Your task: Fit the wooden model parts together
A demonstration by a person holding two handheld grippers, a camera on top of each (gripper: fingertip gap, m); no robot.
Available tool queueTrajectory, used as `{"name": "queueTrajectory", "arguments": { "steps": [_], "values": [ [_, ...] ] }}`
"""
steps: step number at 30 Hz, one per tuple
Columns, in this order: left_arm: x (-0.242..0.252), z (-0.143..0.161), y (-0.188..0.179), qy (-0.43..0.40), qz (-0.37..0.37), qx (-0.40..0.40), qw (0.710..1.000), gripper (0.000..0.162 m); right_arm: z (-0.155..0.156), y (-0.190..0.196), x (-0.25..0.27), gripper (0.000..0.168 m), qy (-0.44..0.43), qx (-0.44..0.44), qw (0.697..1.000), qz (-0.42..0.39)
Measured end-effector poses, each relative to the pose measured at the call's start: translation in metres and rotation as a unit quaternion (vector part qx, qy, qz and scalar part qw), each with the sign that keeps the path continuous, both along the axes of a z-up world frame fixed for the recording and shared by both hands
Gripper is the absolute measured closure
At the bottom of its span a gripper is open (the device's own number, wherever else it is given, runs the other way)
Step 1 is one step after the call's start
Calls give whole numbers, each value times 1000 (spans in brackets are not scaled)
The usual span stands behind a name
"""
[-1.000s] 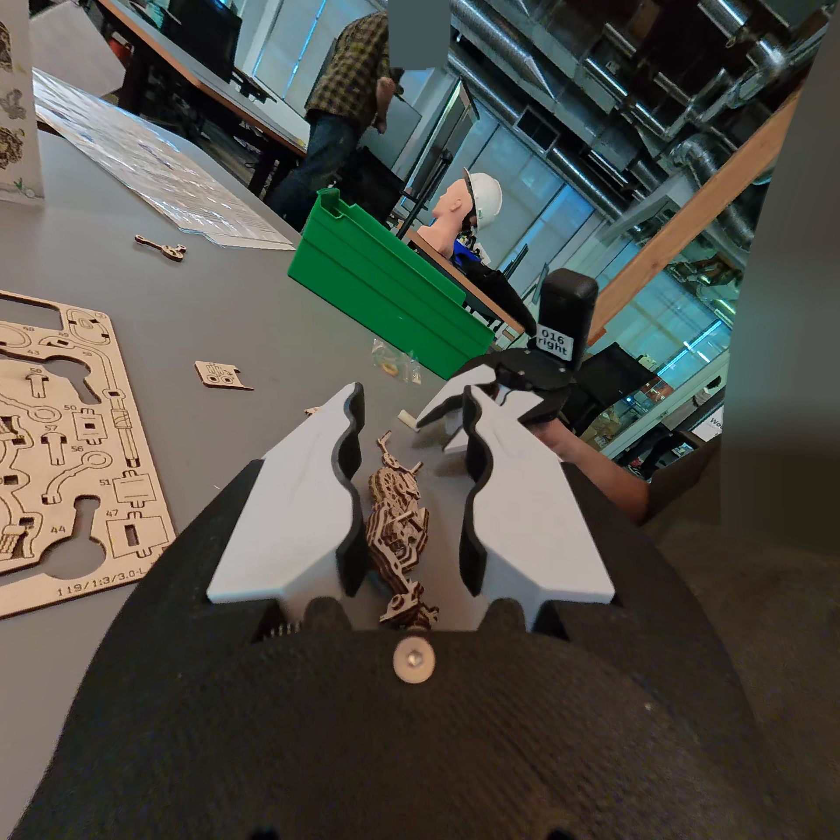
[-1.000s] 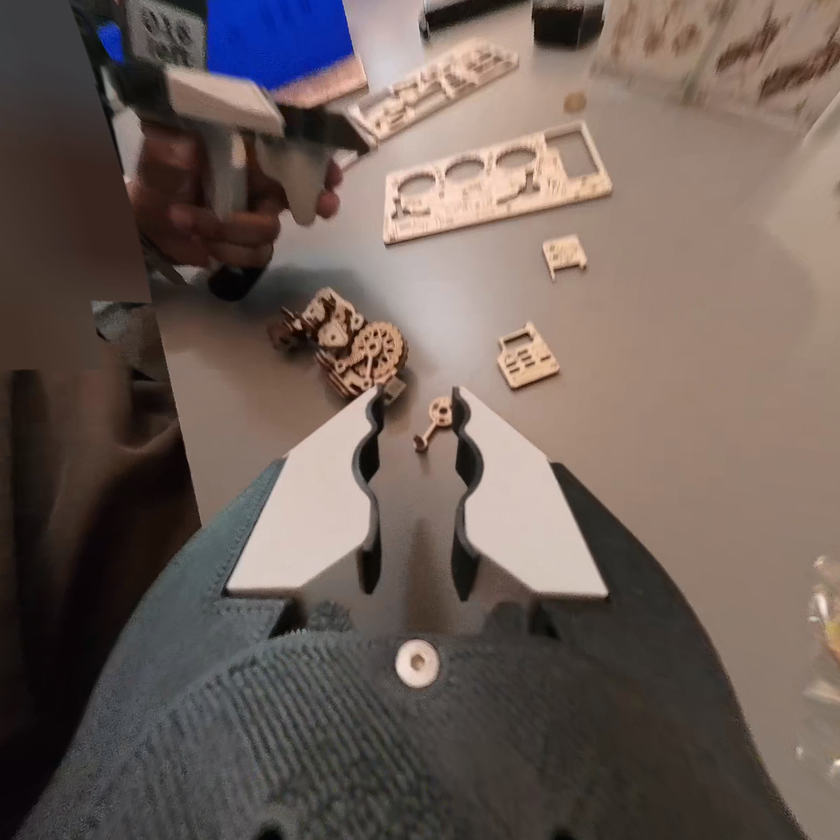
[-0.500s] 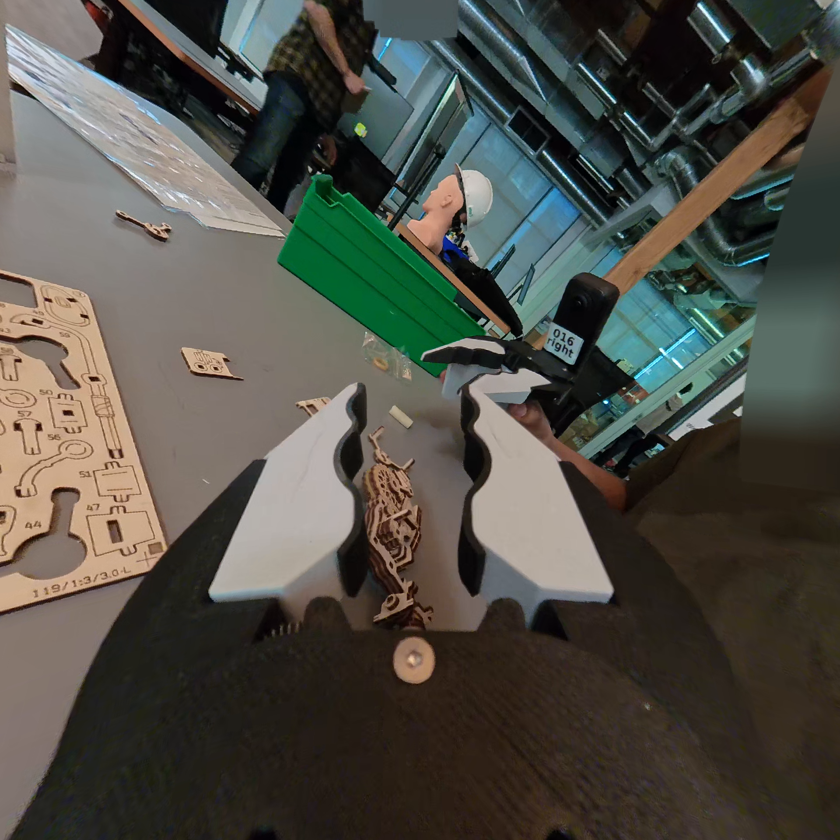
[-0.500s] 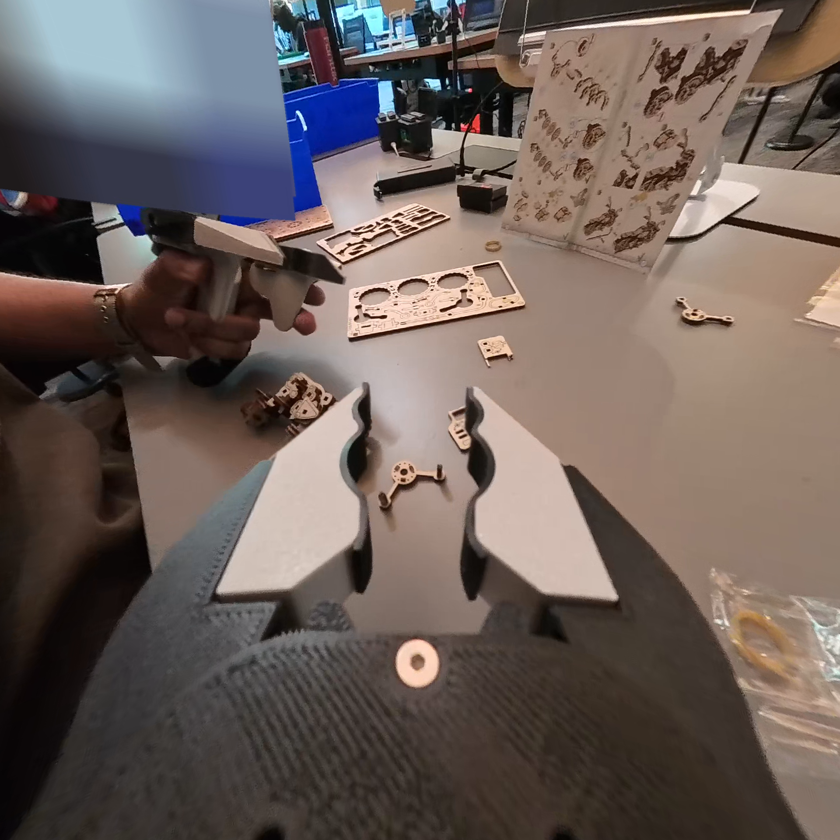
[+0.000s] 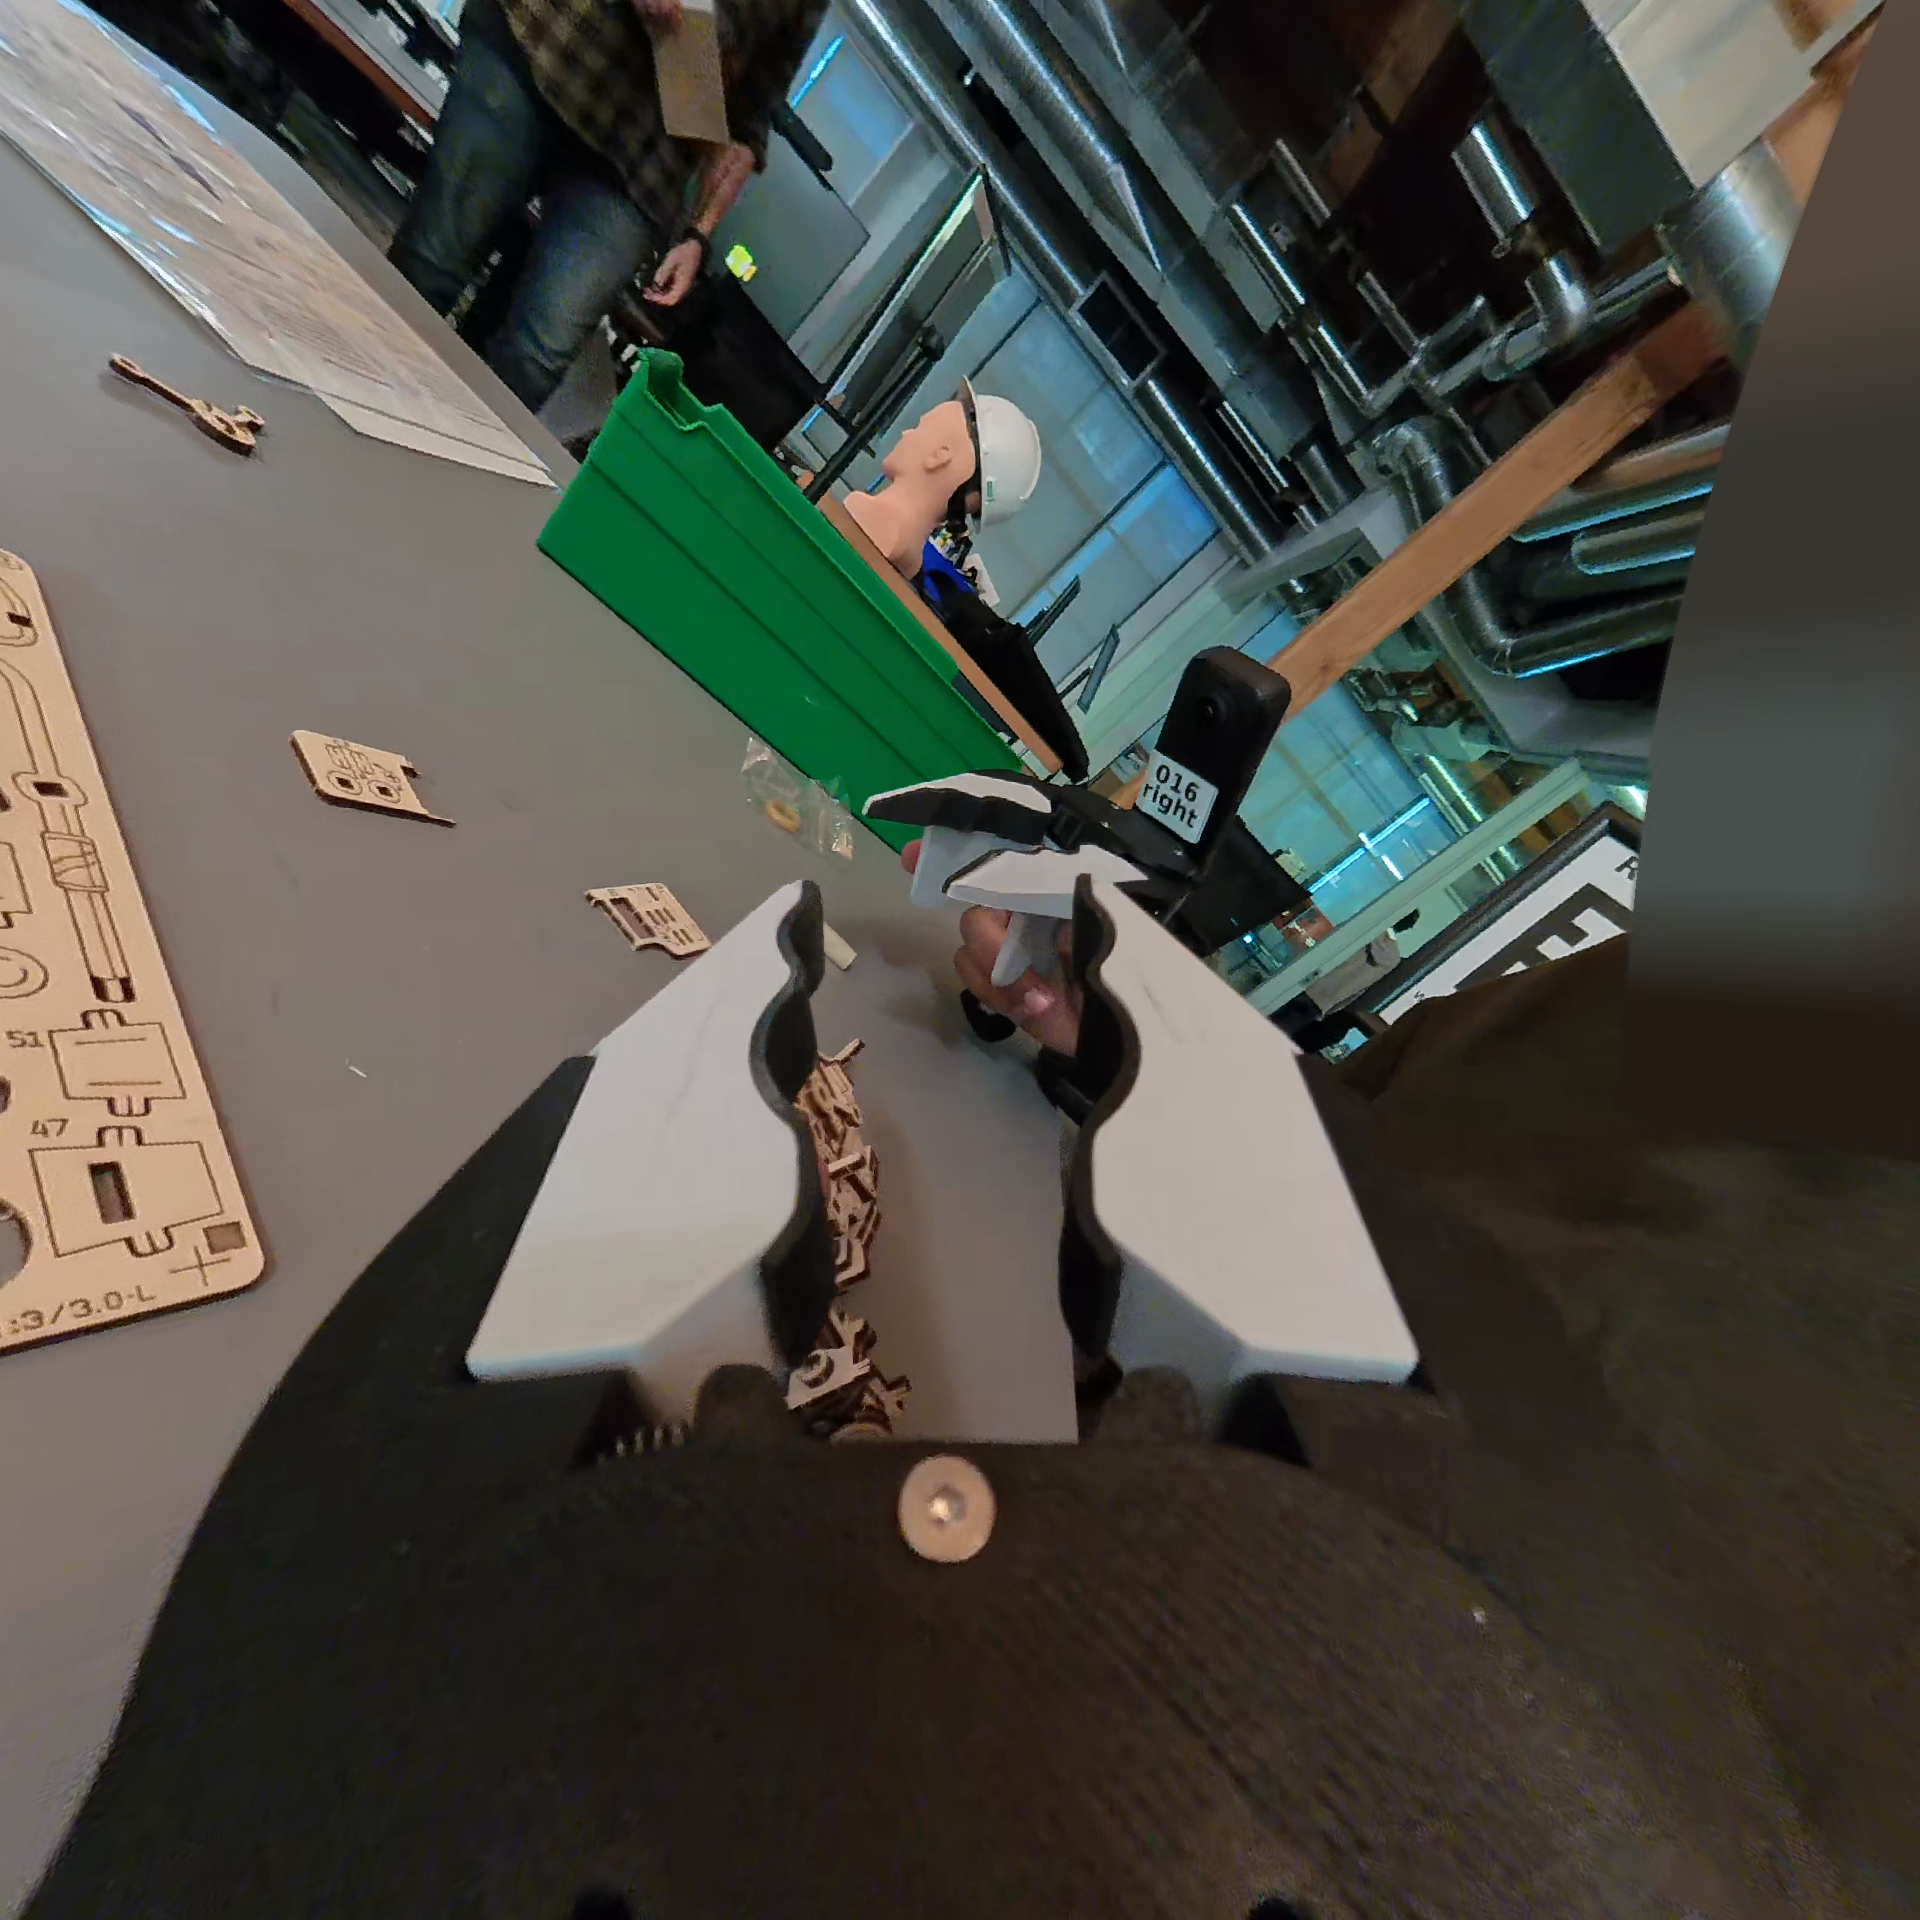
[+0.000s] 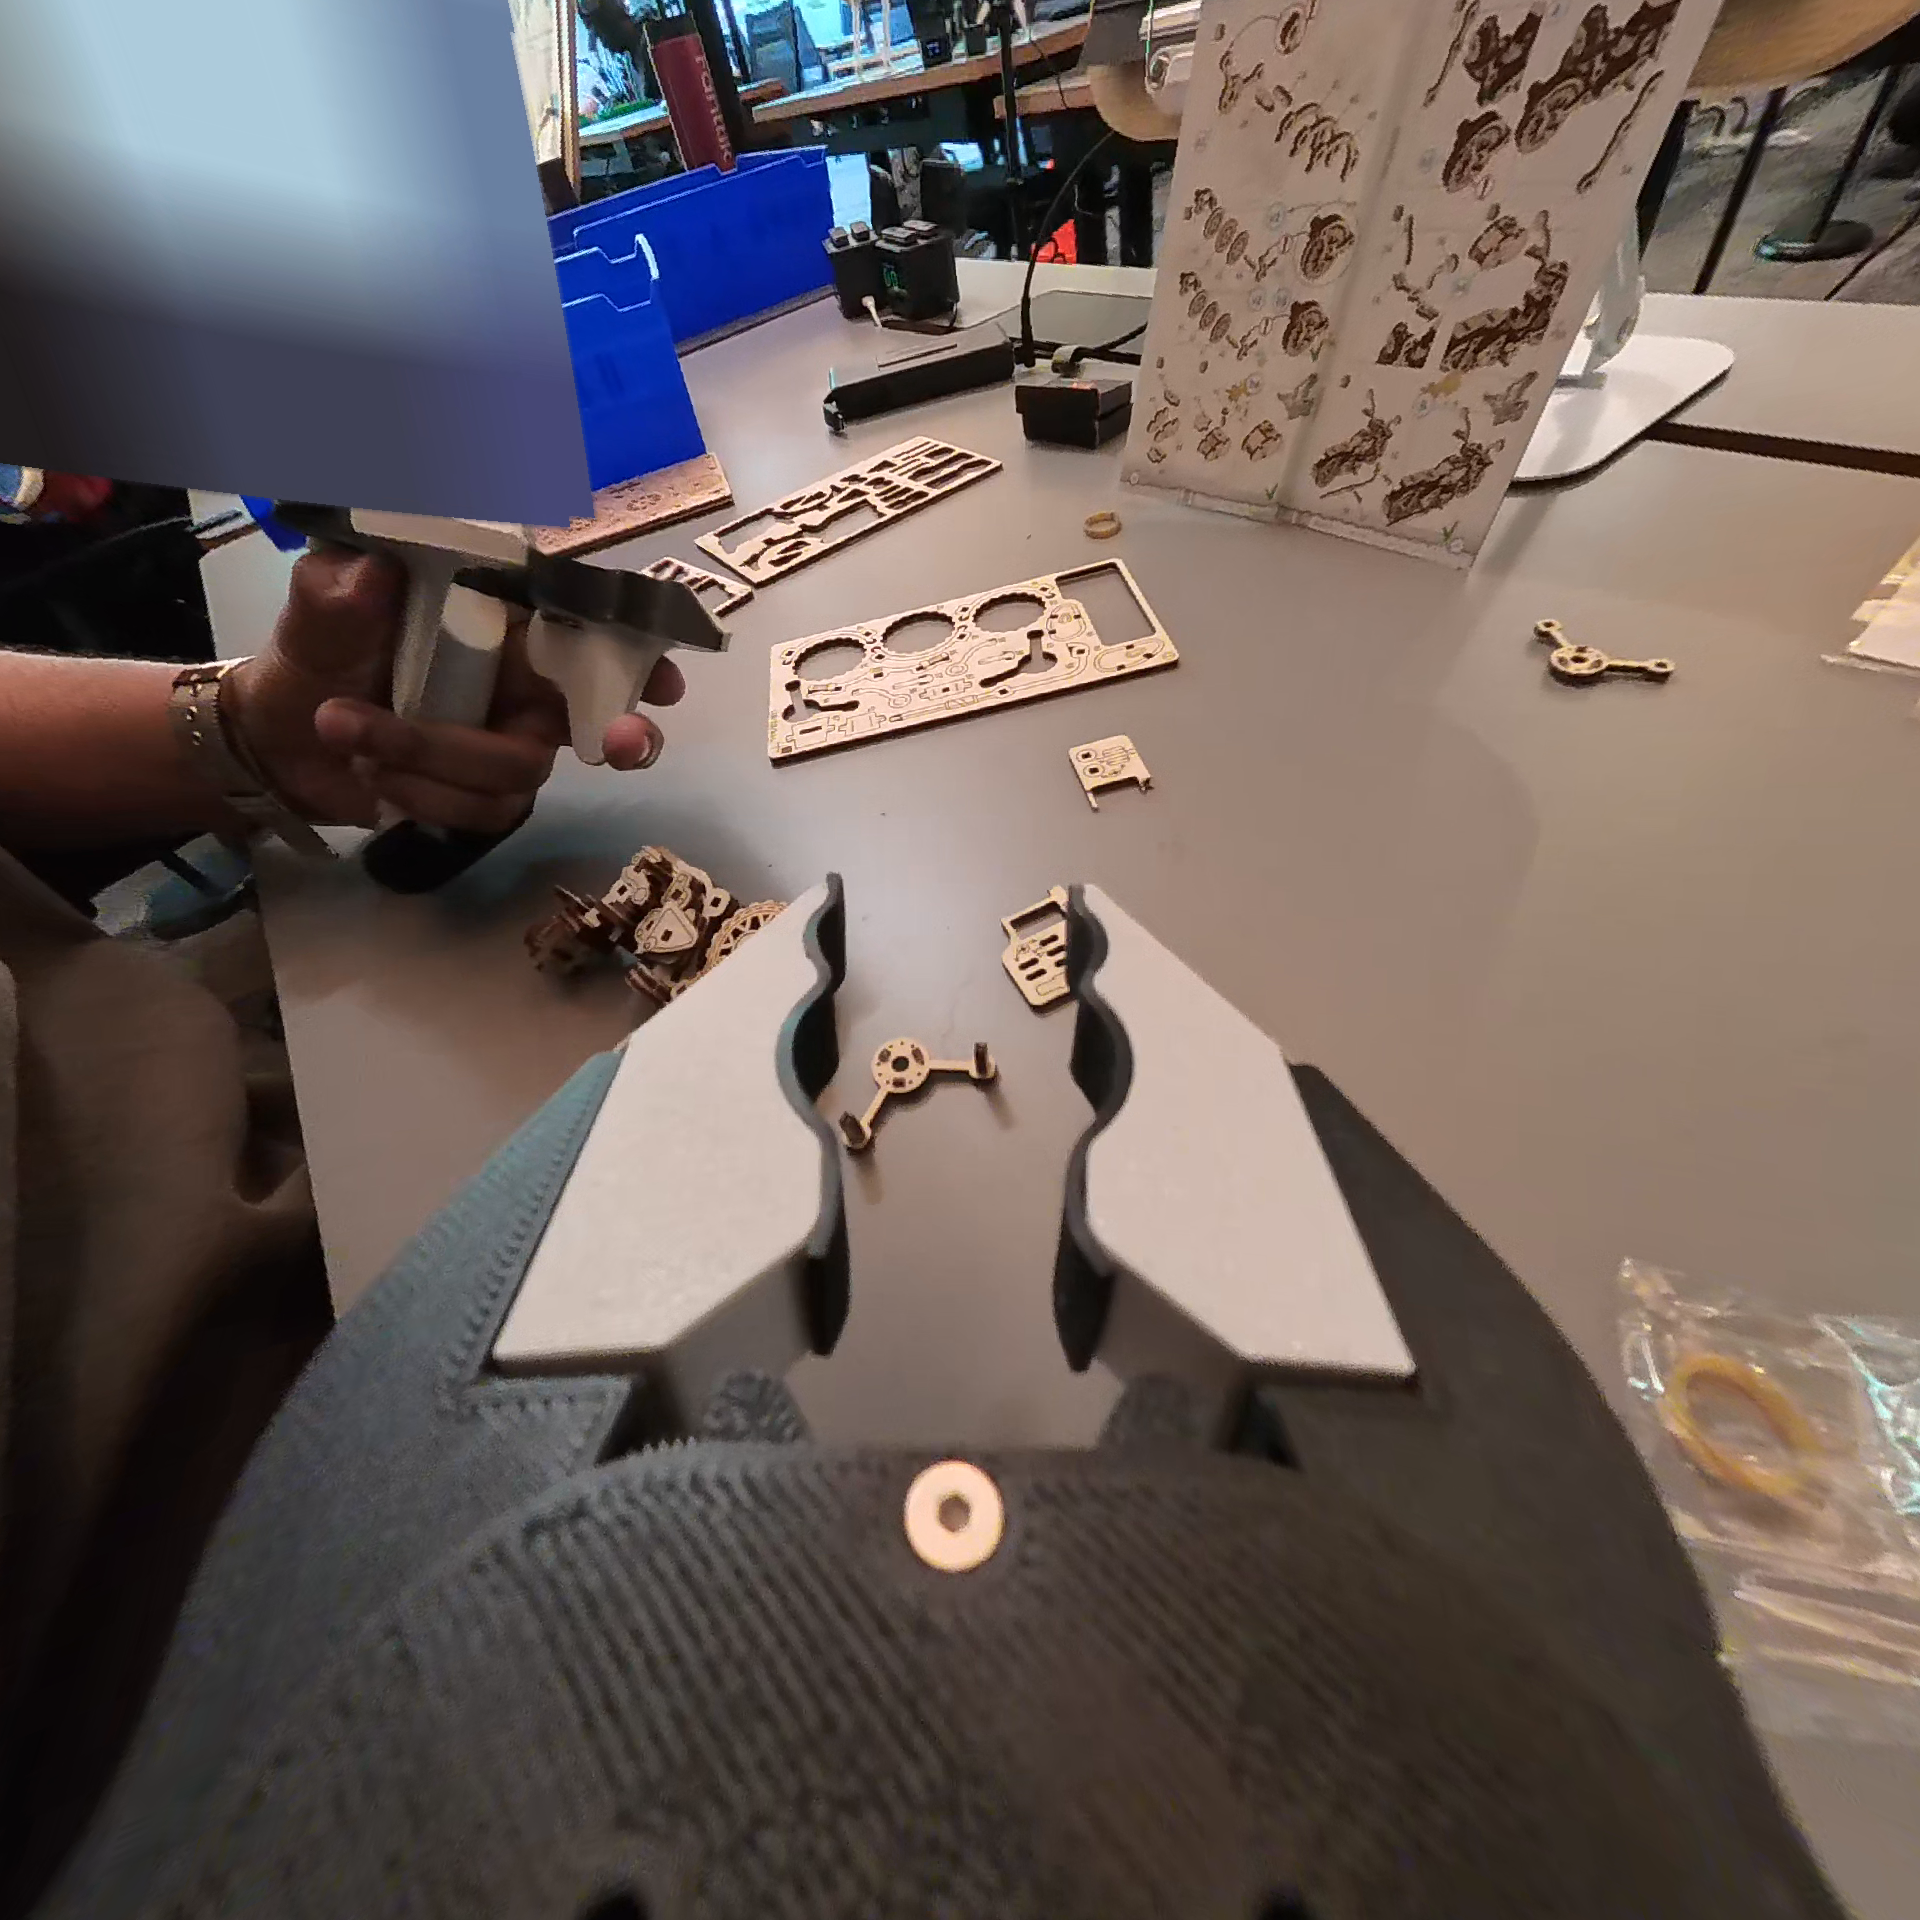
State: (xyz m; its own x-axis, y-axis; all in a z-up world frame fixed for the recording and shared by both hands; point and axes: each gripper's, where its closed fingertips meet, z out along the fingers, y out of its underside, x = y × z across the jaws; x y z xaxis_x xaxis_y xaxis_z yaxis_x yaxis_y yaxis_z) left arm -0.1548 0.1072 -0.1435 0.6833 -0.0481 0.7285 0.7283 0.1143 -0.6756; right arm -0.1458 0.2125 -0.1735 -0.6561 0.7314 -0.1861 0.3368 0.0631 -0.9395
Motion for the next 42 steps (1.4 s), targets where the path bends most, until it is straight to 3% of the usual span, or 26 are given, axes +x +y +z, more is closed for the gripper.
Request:
{"name": "queueTrajectory", "arguments": {
  "steps": [4, 6, 8, 13, 18, 42],
  "values": [
    [-2, 1, -2, 6, 7, 1, 1000, 112, 1, -1, 0, 126, -3, -10, 1000, 6],
    [-5, 8, -6, 20, 9, 11, 1000, 95, 4, -1, 1, 126, 0, -18, 1000, 6],
    [-13, 8, -13, 50, 13, -10, 999, 91, 4, 1, 1, 125, 2, -18, 1000, 3],
    [-47, -13, -32, 142, 88, -104, 980, 104, -1, 2, 1, 125, -2, 3, 1000, 3],
    [-43, -21, -25, 167, 90, -139, 972, 108, -5, -1, 2, 126, -6, 15, 1000, 8],
    [-47, -25, -24, 164, 101, -157, 969, 109, -12, -1, -1, 130, -24, 19, 1000, 3]
  ]
}}
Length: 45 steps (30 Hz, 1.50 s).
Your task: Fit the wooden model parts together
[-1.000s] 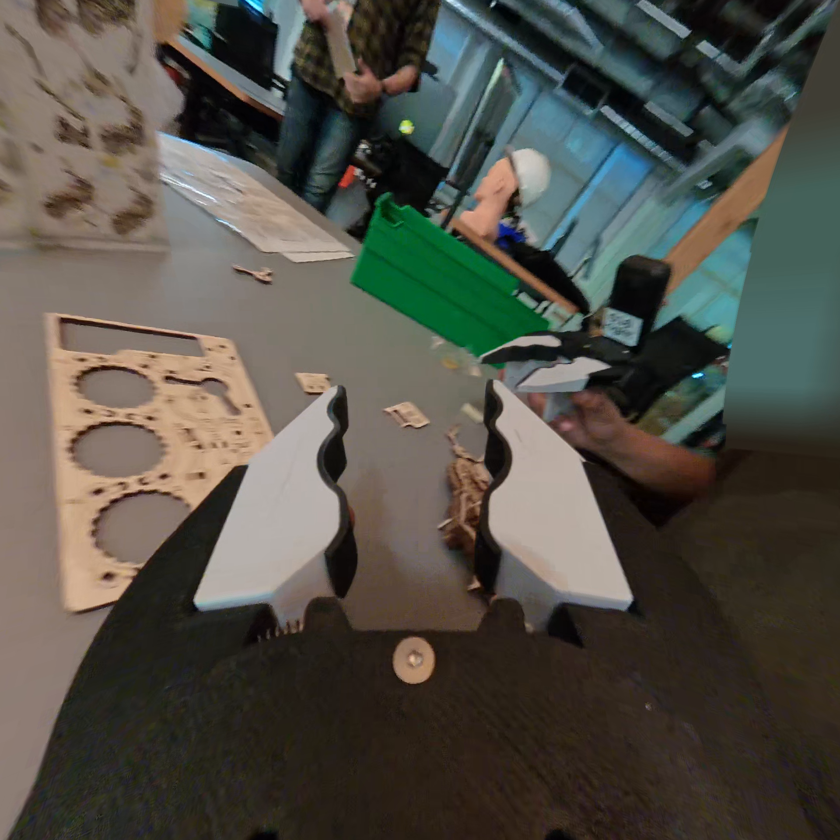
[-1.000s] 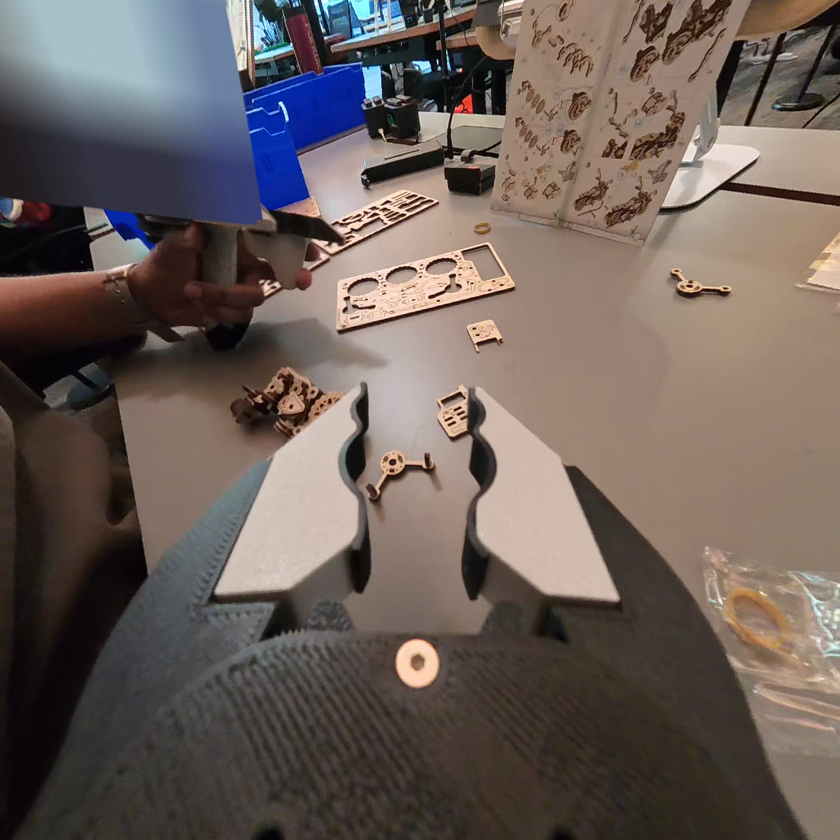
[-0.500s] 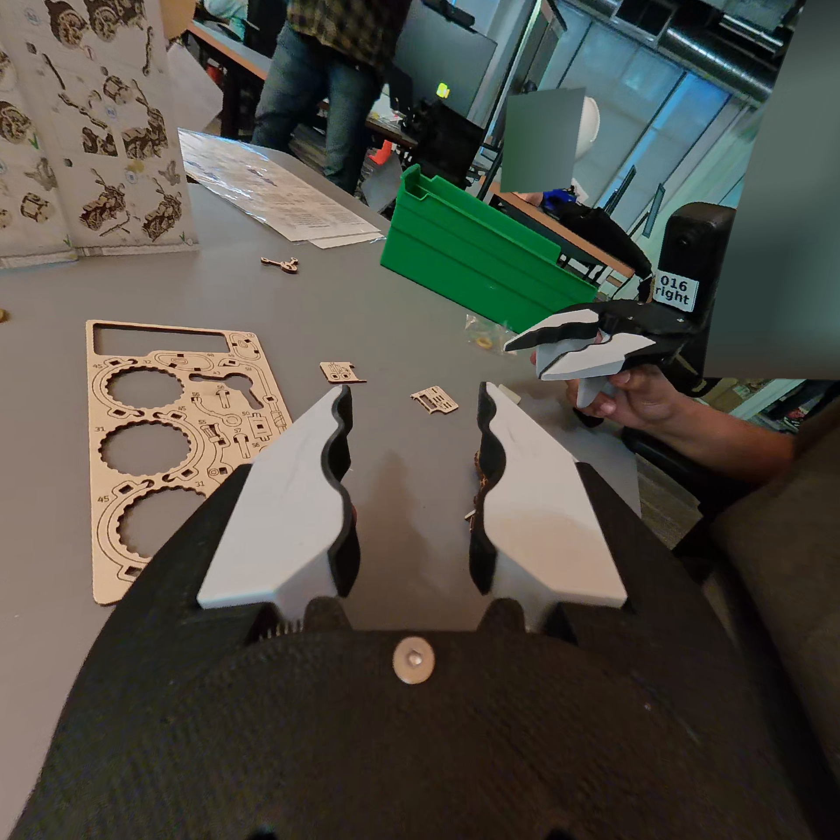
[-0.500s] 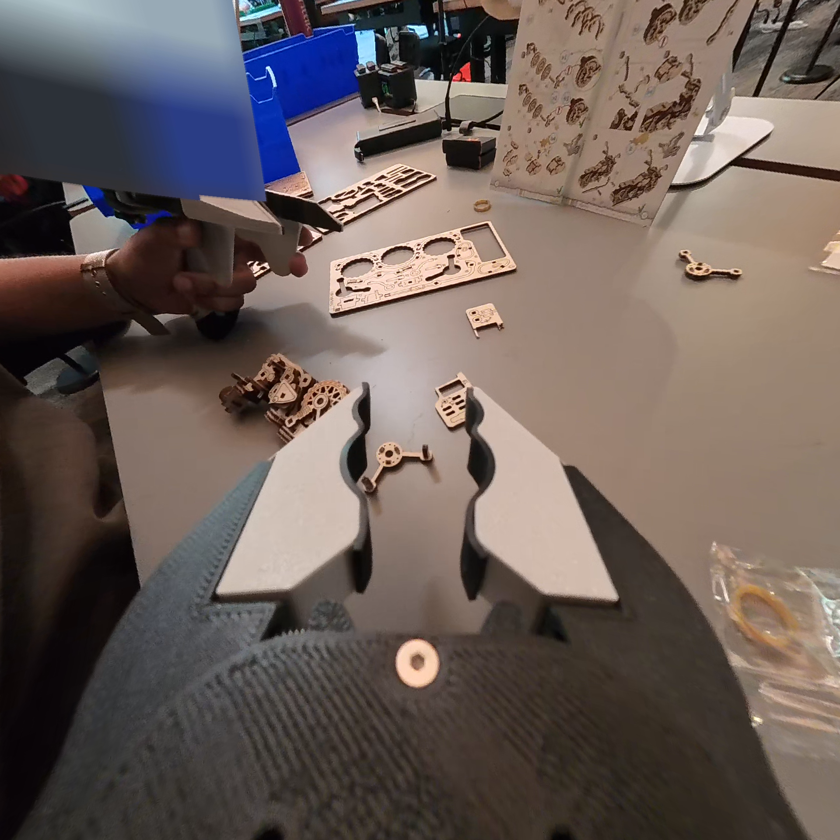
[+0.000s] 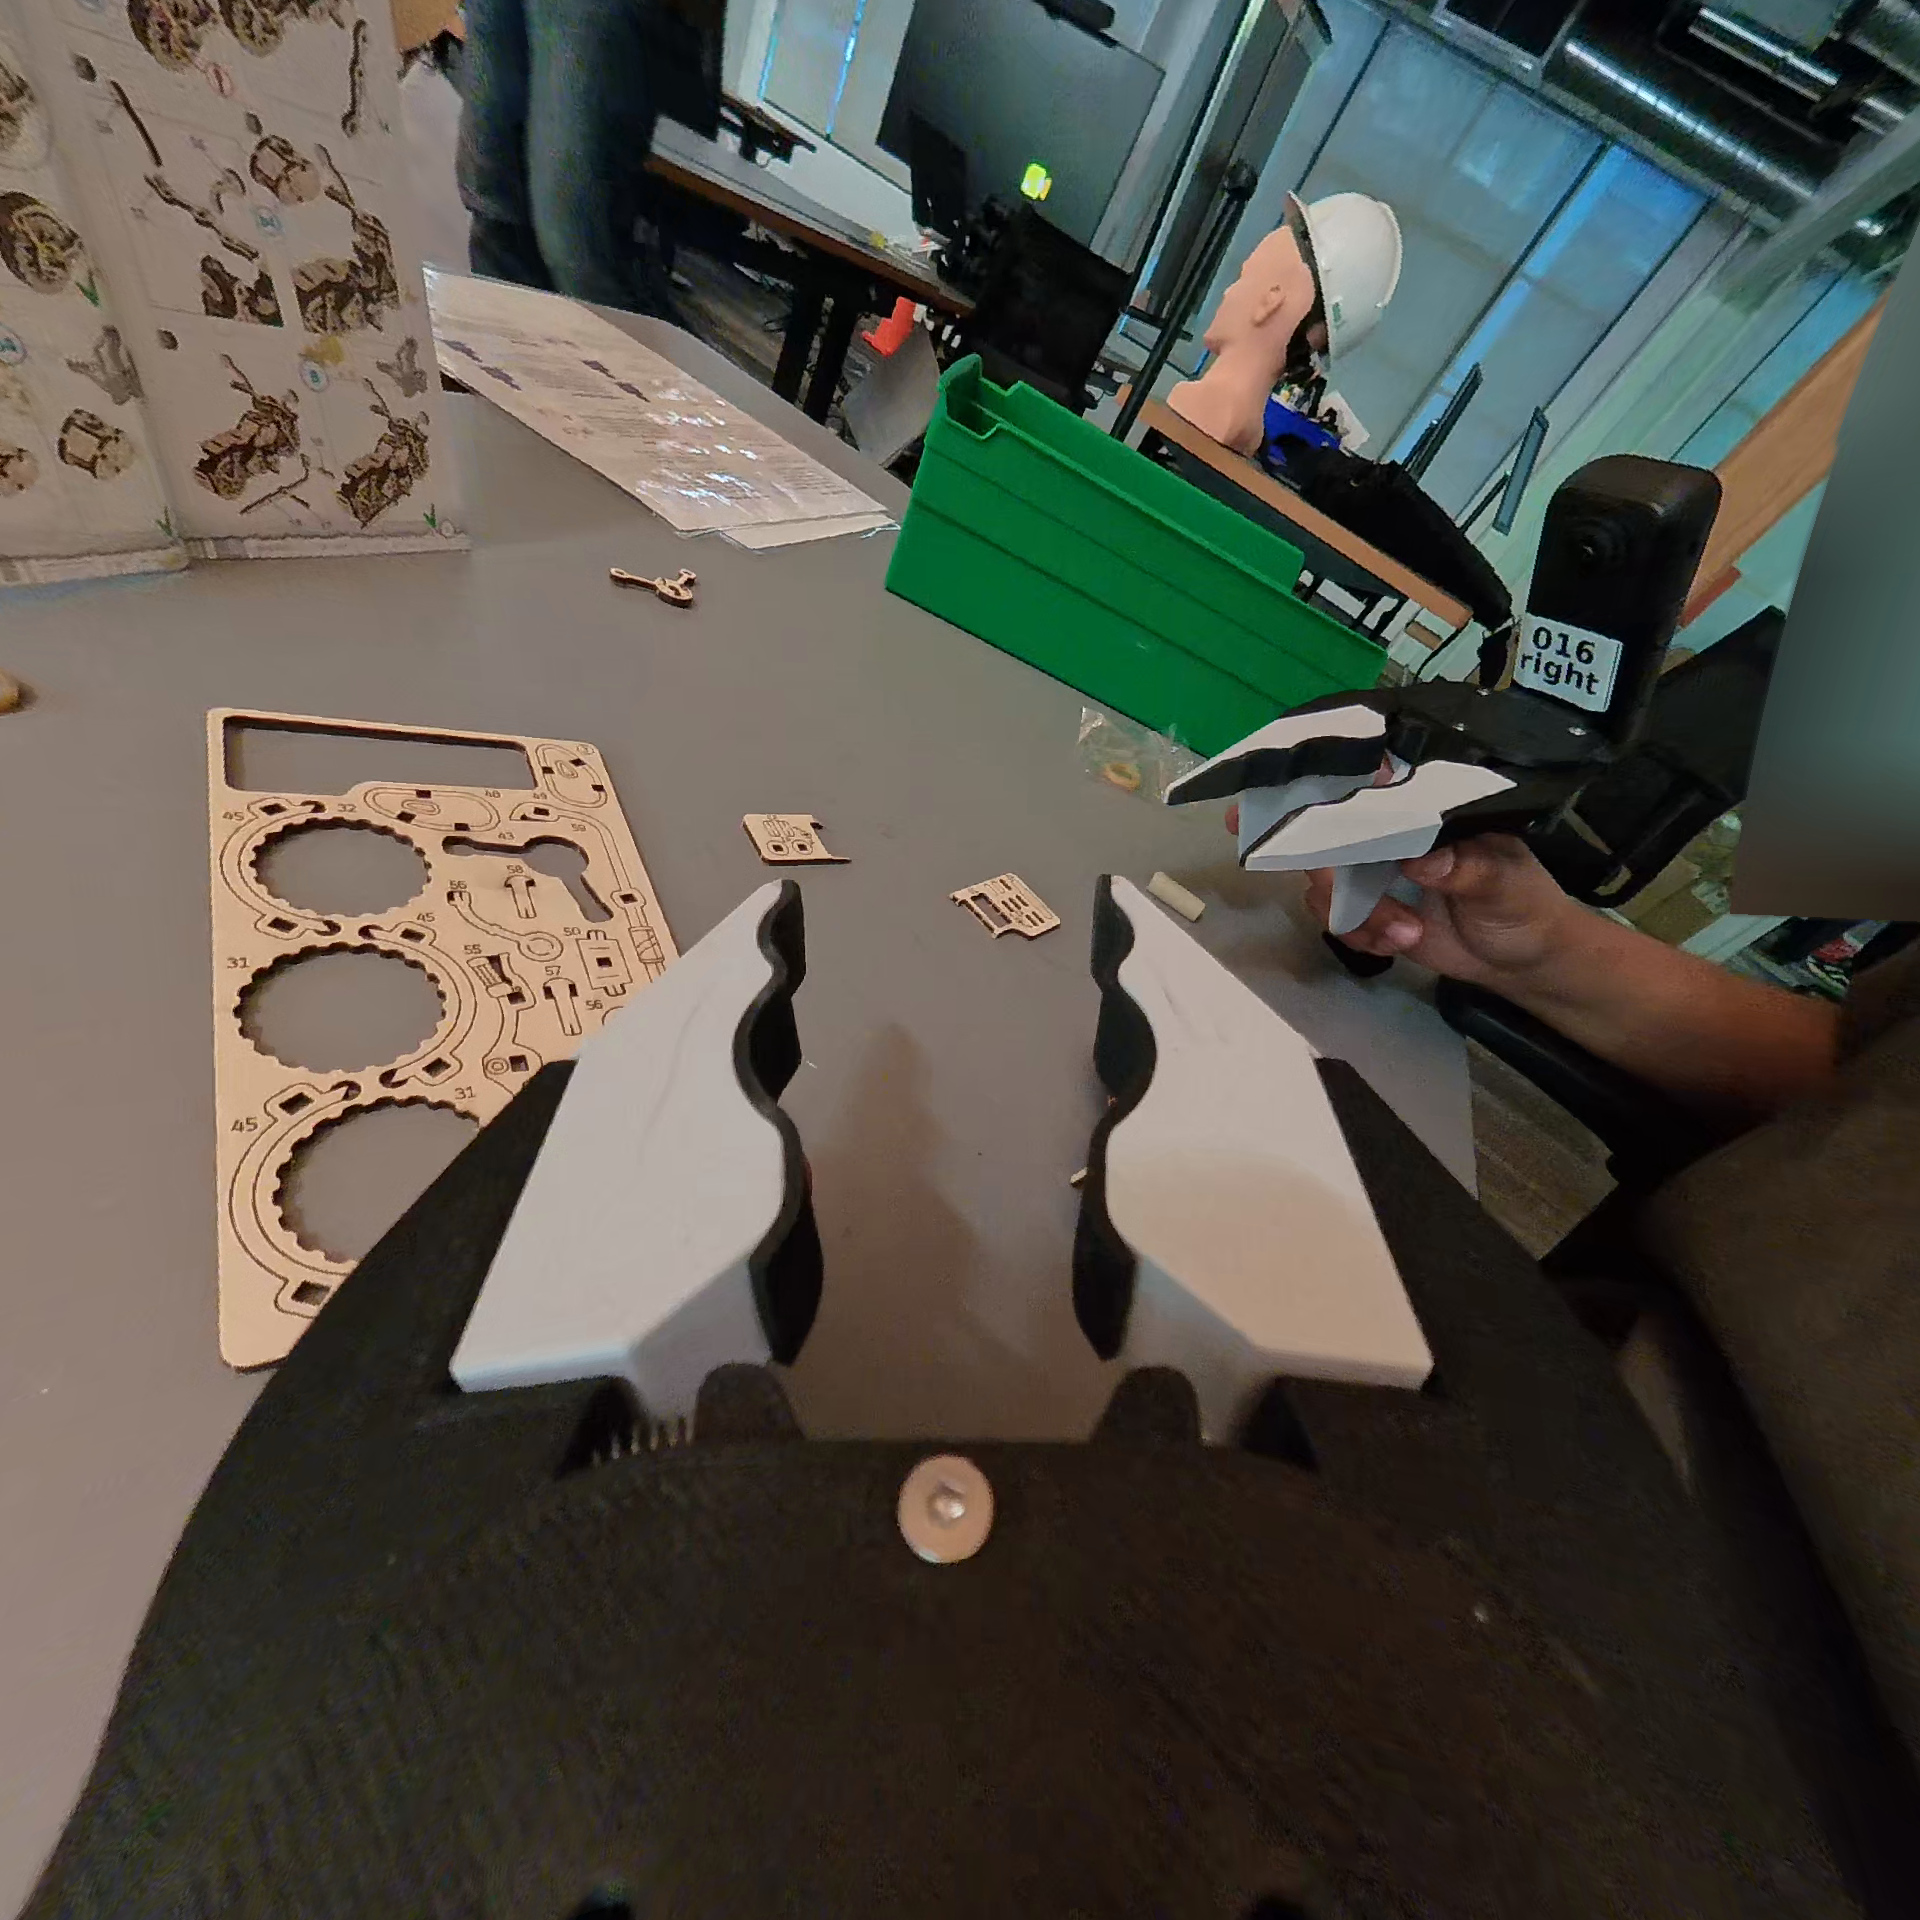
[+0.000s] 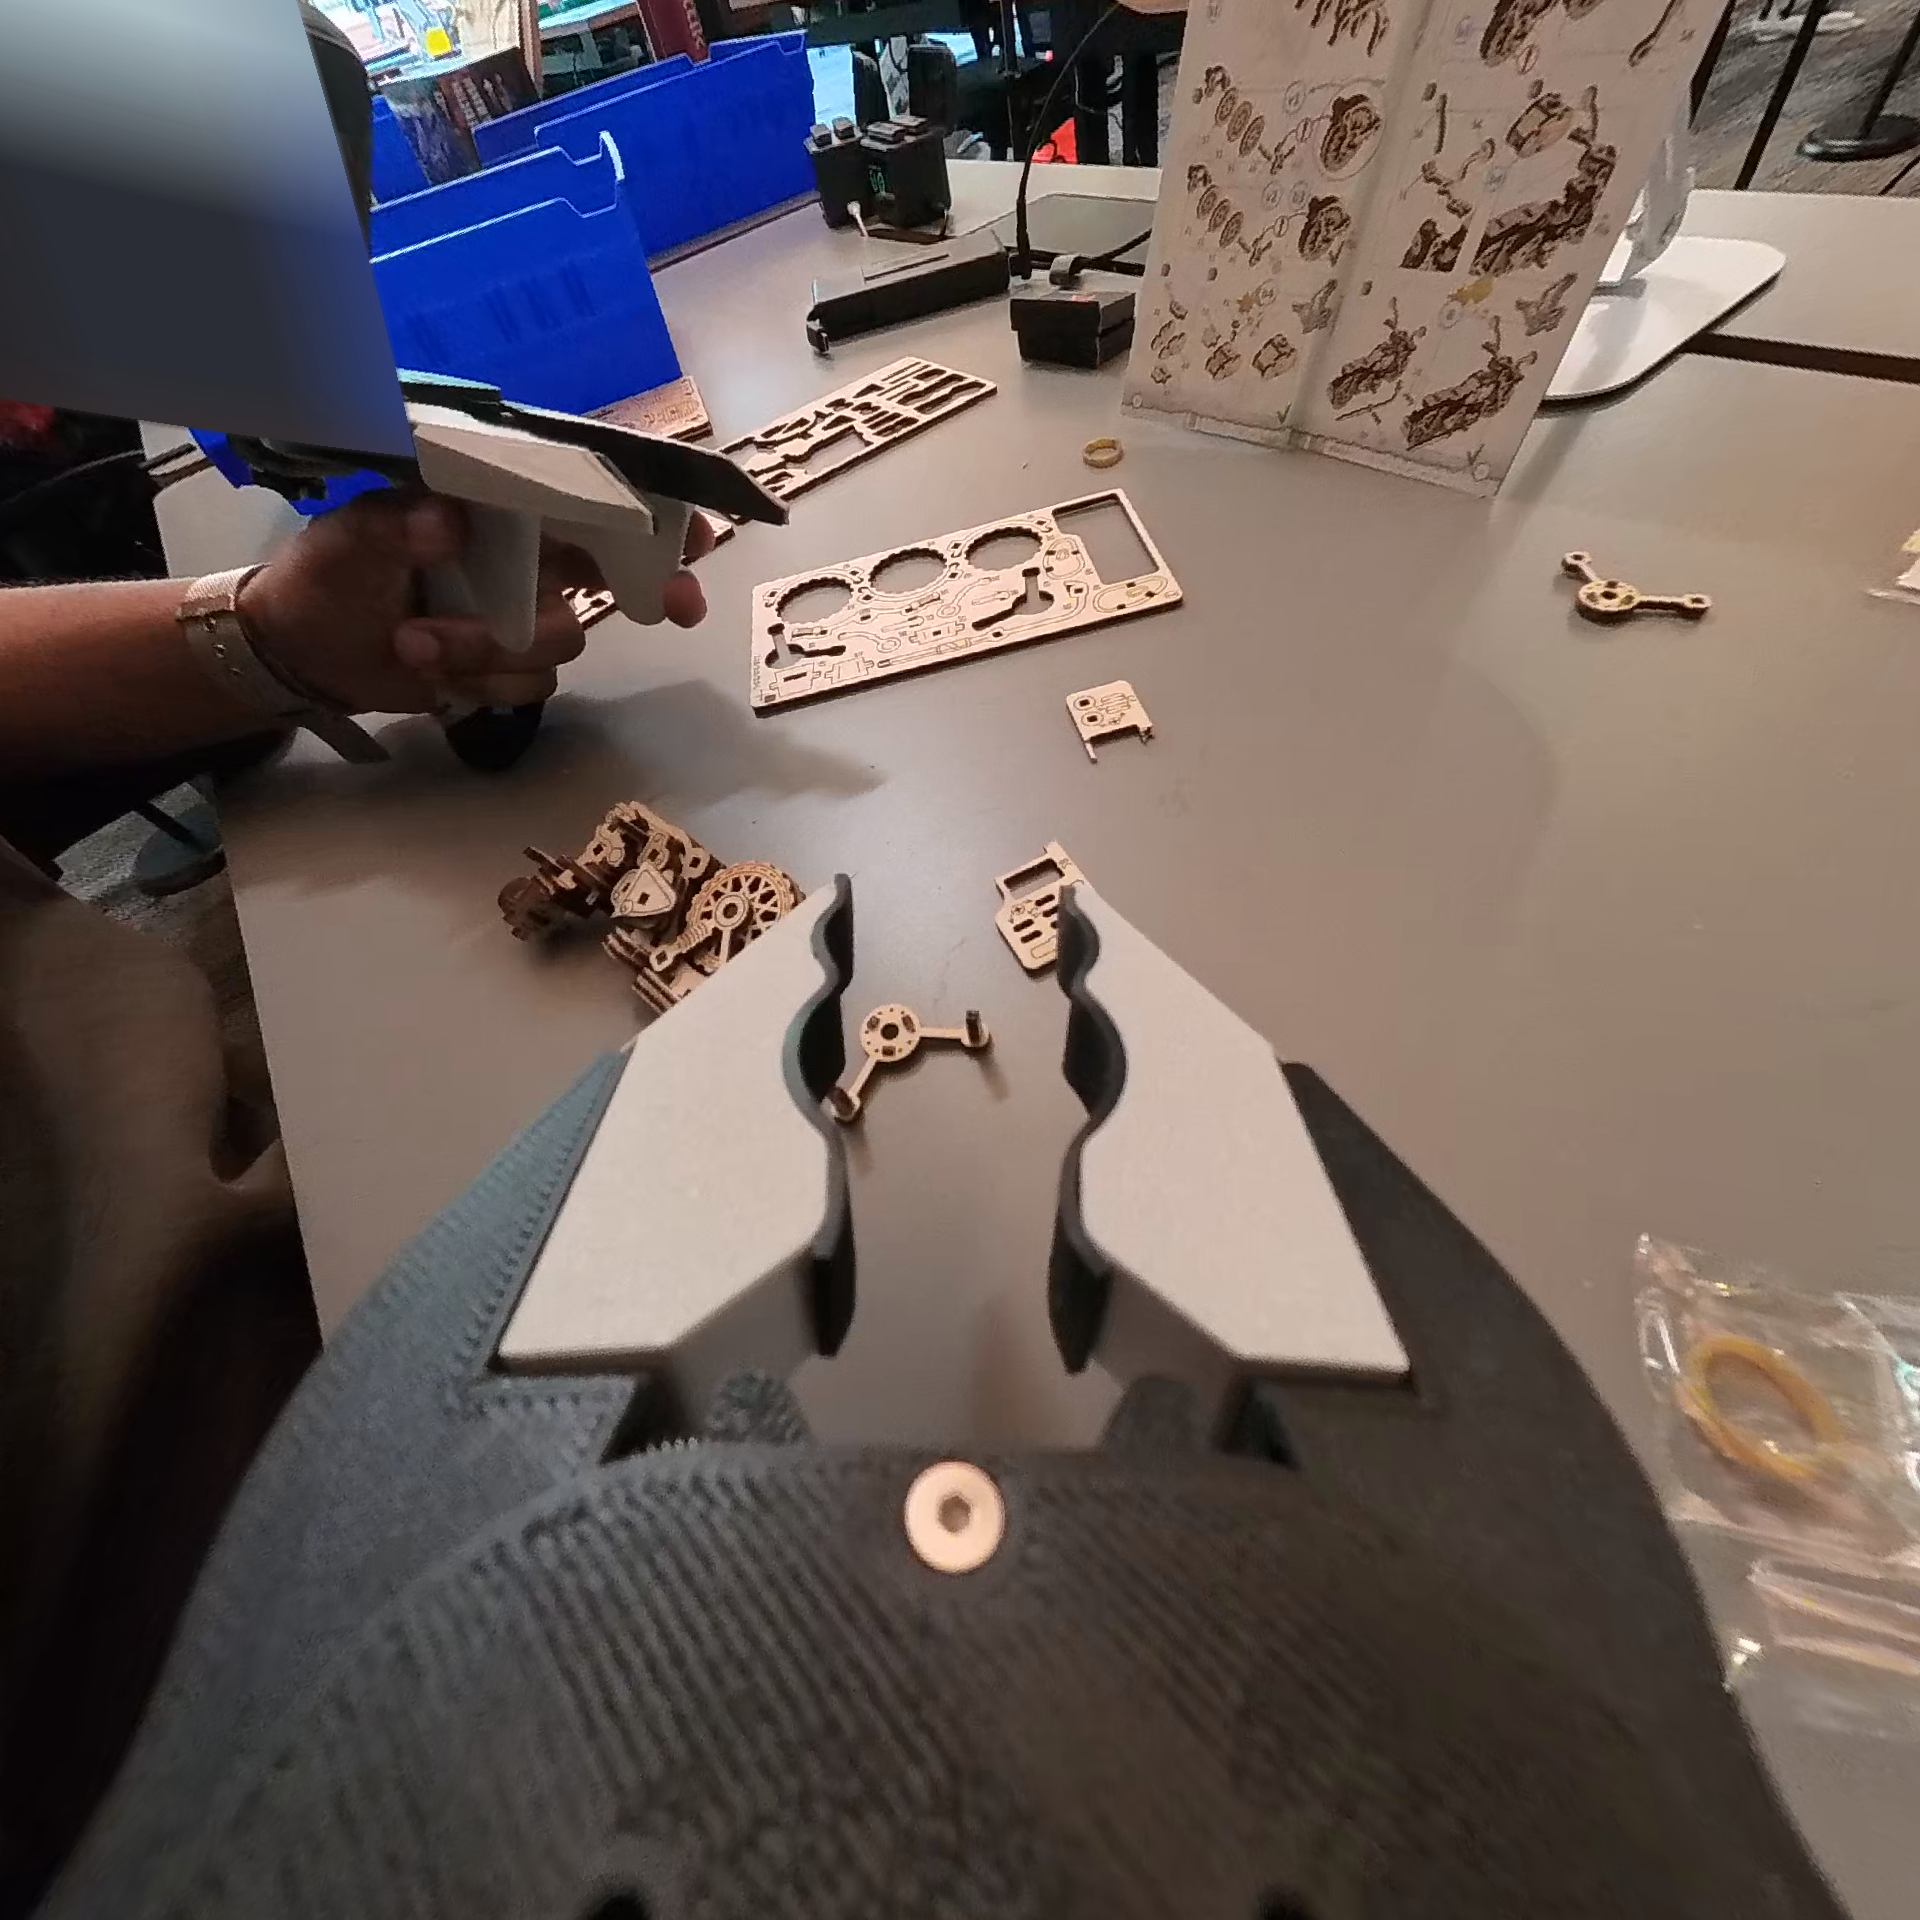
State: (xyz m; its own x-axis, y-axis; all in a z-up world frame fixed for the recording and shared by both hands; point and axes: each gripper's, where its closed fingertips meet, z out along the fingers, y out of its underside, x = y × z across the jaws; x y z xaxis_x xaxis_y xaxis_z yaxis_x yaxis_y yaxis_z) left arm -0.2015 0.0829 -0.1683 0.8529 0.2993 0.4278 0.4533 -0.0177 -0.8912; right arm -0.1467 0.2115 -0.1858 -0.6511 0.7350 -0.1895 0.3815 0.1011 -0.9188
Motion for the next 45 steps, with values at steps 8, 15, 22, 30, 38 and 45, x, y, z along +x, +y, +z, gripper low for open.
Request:
{"name": "queueTrajectory", "arguments": {
  "steps": [8, 15, 22, 30, 38, 45],
  "values": [
    [5, -1, 4, 13, -5, -12, 1000, 108, -1, 1, -1, 130, -2, -1, 1000, -3],
    [5, -1, 4, 14, -5, -12, 1000, 108, -2, 2, -2, 130, -4, -1, 1000, -5],
    [5, -1, 4, 13, -5, -13, 1000, 108, -2, 2, -2, 131, -5, -1, 1000, -6],
    [6, -1, 5, 12, -8, -13, 1000, 111, -3, 2, -2, 131, -7, -1, 1000, -7],
    [8, -2, 6, 10, -12, -16, 1000, 111, -3, 2, -3, 132, -9, -2, 1000, -8],
    [7, -2, 6, 5, -11, -14, 1000, 111, -4, 2, -3, 132, -10, -2, 1000, -8]
  ]
}}
